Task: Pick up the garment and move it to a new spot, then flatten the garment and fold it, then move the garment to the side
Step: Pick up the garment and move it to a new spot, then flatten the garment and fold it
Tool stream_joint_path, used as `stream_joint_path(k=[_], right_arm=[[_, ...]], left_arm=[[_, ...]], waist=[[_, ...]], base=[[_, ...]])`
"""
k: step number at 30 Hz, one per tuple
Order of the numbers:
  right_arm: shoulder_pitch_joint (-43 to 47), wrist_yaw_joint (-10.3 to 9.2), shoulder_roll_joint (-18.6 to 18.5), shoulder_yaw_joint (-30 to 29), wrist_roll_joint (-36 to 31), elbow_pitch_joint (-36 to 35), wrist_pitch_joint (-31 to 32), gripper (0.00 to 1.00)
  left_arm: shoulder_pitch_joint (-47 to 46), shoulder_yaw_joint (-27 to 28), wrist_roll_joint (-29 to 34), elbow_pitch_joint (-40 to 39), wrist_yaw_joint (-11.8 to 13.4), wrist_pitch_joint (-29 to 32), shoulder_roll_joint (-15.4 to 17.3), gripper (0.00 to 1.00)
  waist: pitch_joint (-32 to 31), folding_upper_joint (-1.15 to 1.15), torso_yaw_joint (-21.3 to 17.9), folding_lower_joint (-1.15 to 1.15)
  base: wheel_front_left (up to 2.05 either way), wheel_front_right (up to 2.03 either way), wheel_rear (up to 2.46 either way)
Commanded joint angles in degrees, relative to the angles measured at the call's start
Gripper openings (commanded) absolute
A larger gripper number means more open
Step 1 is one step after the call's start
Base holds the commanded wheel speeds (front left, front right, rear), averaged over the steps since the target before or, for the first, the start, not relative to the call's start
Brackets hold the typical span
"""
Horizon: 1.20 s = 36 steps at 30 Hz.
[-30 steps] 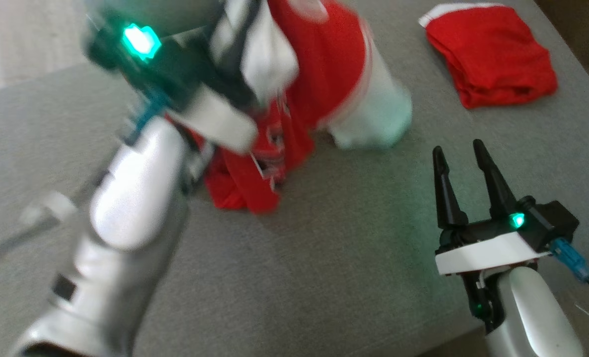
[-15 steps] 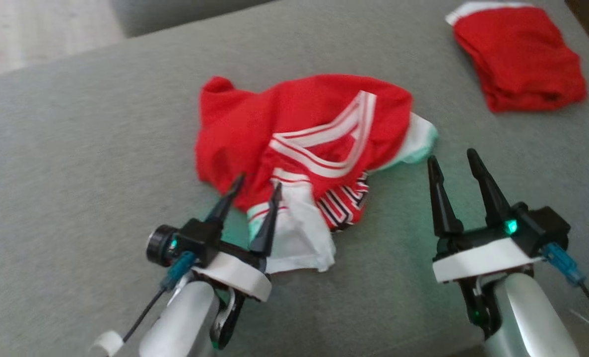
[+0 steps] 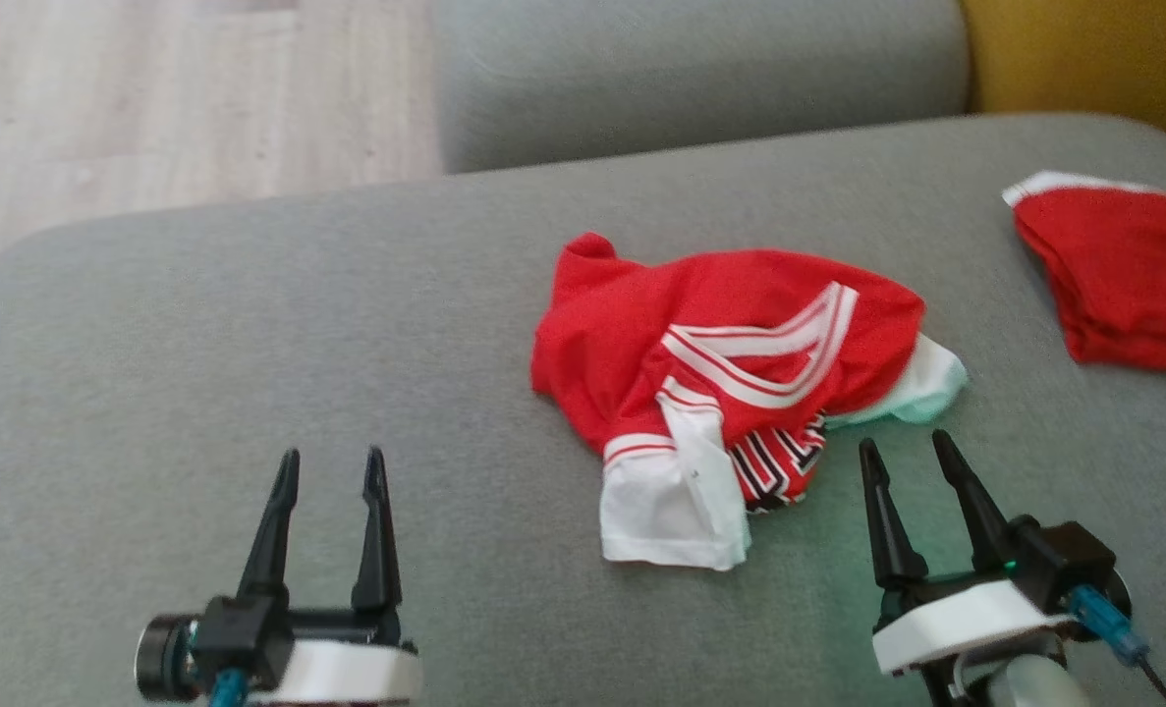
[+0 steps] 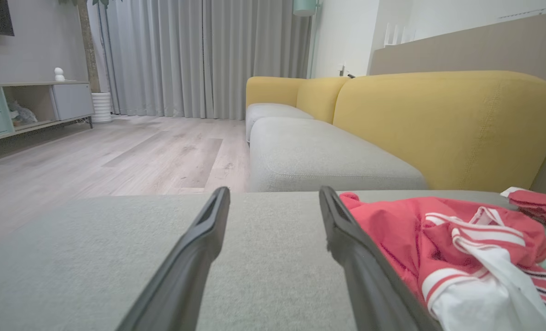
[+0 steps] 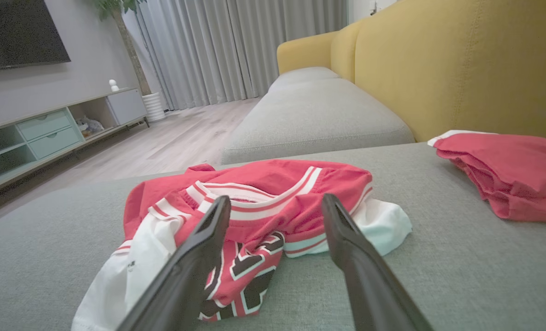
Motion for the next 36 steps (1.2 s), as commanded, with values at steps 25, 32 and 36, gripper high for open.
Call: stream_joint_path(k=[25,32,36], right_arm=[[0.86,-0.05,-0.08,0.53,-0.2,-0.79,-0.22,1.0],[0.73,-0.05,-0.08,0.42,-0.18,-0.87,-0.22,1.0],[0.63,-0.05,-0.08,0.4,-0.26,-0.86,-0.22,1.0]], left_arm=[[1.13,1.11,4.21,1.52,-1.49,-0.53,-0.11,1.0],[0.81,0.78,3.99,2.02,-1.44,-0.53,-0.11,1.0],[0.72,0.64,3.78,2.2,-1.3,-0.53,-0.11,1.0]], waist=[[-3.68,0.0,2.46,0.01],[-3.57,0.0,2.31,0.01],[-3.51,0.0,2.18,0.01]], base=[[0.0,0.0,0.0],[0.0,0.0,0.0],[0.0,0.0,0.0]])
